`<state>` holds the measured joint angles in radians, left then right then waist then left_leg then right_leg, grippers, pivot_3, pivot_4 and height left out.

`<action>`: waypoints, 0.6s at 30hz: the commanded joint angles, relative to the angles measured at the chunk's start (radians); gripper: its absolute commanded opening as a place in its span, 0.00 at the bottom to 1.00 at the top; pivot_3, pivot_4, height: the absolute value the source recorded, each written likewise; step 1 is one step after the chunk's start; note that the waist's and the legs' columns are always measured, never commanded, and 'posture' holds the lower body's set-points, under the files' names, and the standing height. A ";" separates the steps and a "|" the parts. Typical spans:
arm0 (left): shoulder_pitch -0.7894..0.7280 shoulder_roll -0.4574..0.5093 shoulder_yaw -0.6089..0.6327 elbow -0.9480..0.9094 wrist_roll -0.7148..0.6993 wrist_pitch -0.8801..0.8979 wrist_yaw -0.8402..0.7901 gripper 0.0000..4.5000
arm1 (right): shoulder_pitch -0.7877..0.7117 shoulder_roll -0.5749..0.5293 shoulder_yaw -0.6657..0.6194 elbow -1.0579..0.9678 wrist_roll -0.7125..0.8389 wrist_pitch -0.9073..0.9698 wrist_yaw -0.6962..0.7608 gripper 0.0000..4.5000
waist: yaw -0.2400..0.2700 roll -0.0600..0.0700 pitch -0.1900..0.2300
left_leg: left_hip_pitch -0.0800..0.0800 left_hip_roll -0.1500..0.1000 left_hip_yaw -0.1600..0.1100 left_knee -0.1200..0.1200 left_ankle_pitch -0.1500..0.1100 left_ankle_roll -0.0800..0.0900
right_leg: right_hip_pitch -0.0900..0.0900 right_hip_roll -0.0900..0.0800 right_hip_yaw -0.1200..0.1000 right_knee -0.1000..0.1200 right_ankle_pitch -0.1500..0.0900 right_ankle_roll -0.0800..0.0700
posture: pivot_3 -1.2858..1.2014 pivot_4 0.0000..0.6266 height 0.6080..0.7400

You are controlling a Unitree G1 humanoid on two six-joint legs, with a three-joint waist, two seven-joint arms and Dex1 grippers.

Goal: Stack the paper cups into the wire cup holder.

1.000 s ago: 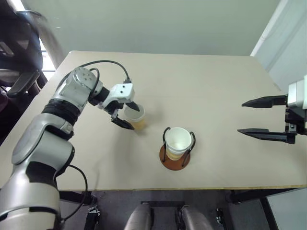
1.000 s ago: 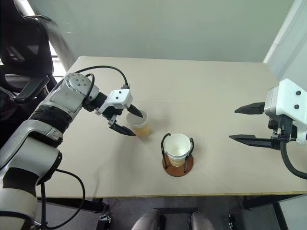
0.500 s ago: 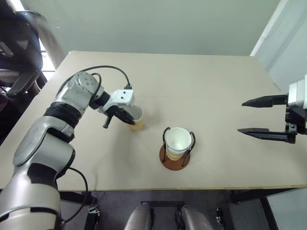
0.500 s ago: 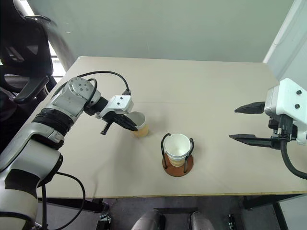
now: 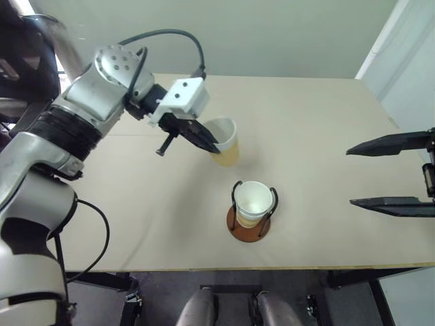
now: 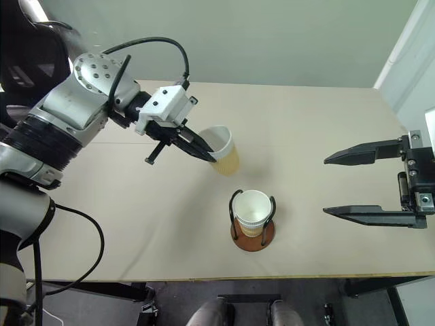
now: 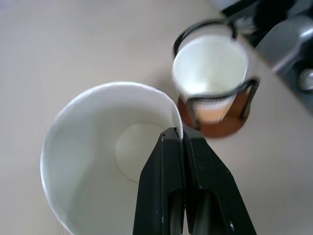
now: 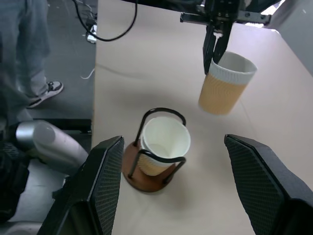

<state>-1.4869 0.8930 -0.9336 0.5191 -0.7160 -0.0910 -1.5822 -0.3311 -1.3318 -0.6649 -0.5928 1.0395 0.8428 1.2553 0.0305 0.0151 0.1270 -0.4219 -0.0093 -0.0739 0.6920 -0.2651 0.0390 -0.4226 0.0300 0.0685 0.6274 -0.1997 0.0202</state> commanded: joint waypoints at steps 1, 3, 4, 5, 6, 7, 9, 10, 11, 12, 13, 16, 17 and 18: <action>-0.074 0.003 -0.034 -0.124 -0.139 -0.005 -0.032 0.01 | 0.003 -0.013 -0.061 -0.014 0.009 0.015 -0.019 0.75 | 0.001 0.000 0.000 | 0.000 0.001 -0.001 0.000 0.000 0.000 | 0.000 0.000 0.000 0.000 0.000 0.000 | 0.52 0.24 1.00; -0.081 0.016 -0.081 -0.193 -0.184 -0.016 -0.032 0.01 | 0.016 -0.012 -0.080 -0.019 -0.002 0.025 -0.022 0.75 | 0.000 0.000 0.000 | 0.000 0.000 0.000 -0.001 0.000 0.000 | 0.000 0.000 0.000 0.000 0.000 0.000 | 0.52 0.24 1.00; -0.083 0.019 -0.092 -0.209 -0.199 -0.020 -0.032 0.01 | 0.025 -0.014 -0.088 -0.024 -0.013 0.030 -0.022 0.75 | 0.000 0.001 0.000 | 0.000 0.000 0.000 0.000 0.000 0.000 | 0.000 0.000 0.001 -0.001 0.000 0.000 | 0.52 0.24 1.00; -0.088 0.017 -0.098 -0.213 -0.207 -0.025 -0.032 0.01 | 0.035 -0.011 -0.099 -0.029 -0.018 0.036 -0.021 0.75 | -0.002 0.001 0.000 | 0.000 0.001 0.000 -0.001 -0.001 0.000 | 0.000 -0.001 0.002 -0.001 0.000 0.000 | 0.52 0.24 1.00; -0.093 0.015 -0.103 -0.211 -0.212 -0.031 -0.032 0.01 | 0.044 -0.008 -0.107 -0.034 -0.021 0.039 -0.020 0.75 | -0.002 0.003 0.000 | 0.001 0.000 0.002 -0.001 -0.001 0.000 | 0.001 0.000 0.001 -0.001 0.000 0.000 | 0.52 0.24 1.00; -0.100 0.009 -0.106 -0.205 -0.216 -0.033 -0.032 0.01 | 0.057 -0.006 -0.115 -0.039 -0.029 0.039 -0.018 0.75 | -0.002 0.003 0.000 | 0.001 0.000 0.001 -0.001 -0.001 0.000 | 0.001 0.000 0.002 -0.001 0.000 0.001 | 0.52 0.24 1.00; -0.108 0.004 -0.120 -0.213 -0.232 -0.036 -0.032 0.01 | 0.070 -0.003 -0.124 -0.047 -0.035 0.038 -0.022 0.75 | -0.004 0.003 0.000 | 0.001 0.001 0.002 -0.001 -0.001 0.000 | 0.000 0.000 0.002 0.000 -0.001 0.000 | 0.52 0.24 1.00; -0.110 0.004 -0.132 -0.223 -0.236 -0.040 -0.032 0.01 | 0.074 -0.003 -0.127 -0.050 -0.035 0.037 -0.025 0.75 | -0.004 0.004 0.000 | 0.001 0.001 0.001 -0.001 -0.001 0.000 | 0.000 0.000 0.003 0.000 -0.001 0.000 | 0.52 0.24 1.00; -0.110 0.007 -0.146 -0.234 -0.236 -0.047 -0.032 0.01 | 0.075 -0.004 -0.128 -0.052 -0.034 0.037 -0.028 0.75 | -0.004 0.004 0.001 | 0.001 0.001 0.001 -0.001 -0.001 0.000 | 0.000 0.000 0.003 0.000 -0.001 0.000 | 0.52 0.24 1.00; -0.110 0.010 -0.161 -0.244 -0.235 -0.054 -0.032 0.01 | 0.076 -0.005 -0.129 -0.053 -0.034 0.036 -0.032 0.75 | -0.004 0.004 0.000 | 0.001 0.001 0.002 -0.001 -0.001 0.000 | 0.000 0.001 0.003 0.000 -0.001 0.000 | 0.52 0.24 1.00; -0.110 0.010 -0.176 -0.244 -0.228 -0.061 -0.032 0.01 | 0.078 -0.006 -0.131 -0.055 -0.033 0.037 -0.034 0.75 | -0.004 0.004 0.000 | 0.001 0.001 0.001 -0.001 -0.001 0.000 | 0.001 0.000 0.003 0.000 -0.001 0.000 | 0.52 0.24 1.00; -0.109 0.008 -0.222 -0.237 -0.216 -0.077 -0.032 0.01 | 0.085 -0.006 -0.142 -0.060 -0.033 0.042 -0.039 0.75 | -0.003 0.005 0.000 | 0.001 0.001 0.002 -0.001 -0.002 0.000 | 0.001 0.000 0.004 0.000 -0.001 0.001 | 0.52 0.24 1.00; -0.109 0.011 -0.233 -0.242 -0.228 -0.072 -0.032 0.01 | 0.089 -0.006 -0.145 -0.062 -0.034 0.043 -0.040 0.75 | -0.004 0.004 0.000 | 0.001 0.001 0.002 -0.001 -0.002 0.001 | 0.001 0.000 0.004 0.000 0.000 0.001 | 0.52 0.24 1.00; -0.110 0.011 -0.248 -0.240 -0.230 -0.073 -0.032 0.01 | 0.092 -0.007 -0.147 -0.062 -0.036 0.043 -0.040 0.75 | -0.003 0.004 0.000 | 0.001 0.000 0.003 -0.001 -0.002 0.001 | 0.001 0.001 0.004 0.000 0.000 0.001 | 0.52 0.24 1.00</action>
<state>-1.5691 0.8942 -1.1797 0.2888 -0.9320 -0.1501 -1.5822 -0.2387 -1.3326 -0.7723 -0.6500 1.0150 0.8845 1.2247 0.0272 0.0195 0.1273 -0.4207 -0.0083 -0.0722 0.6914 -0.2670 0.0395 -0.4219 0.0302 0.0727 0.6270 -0.2001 0.0209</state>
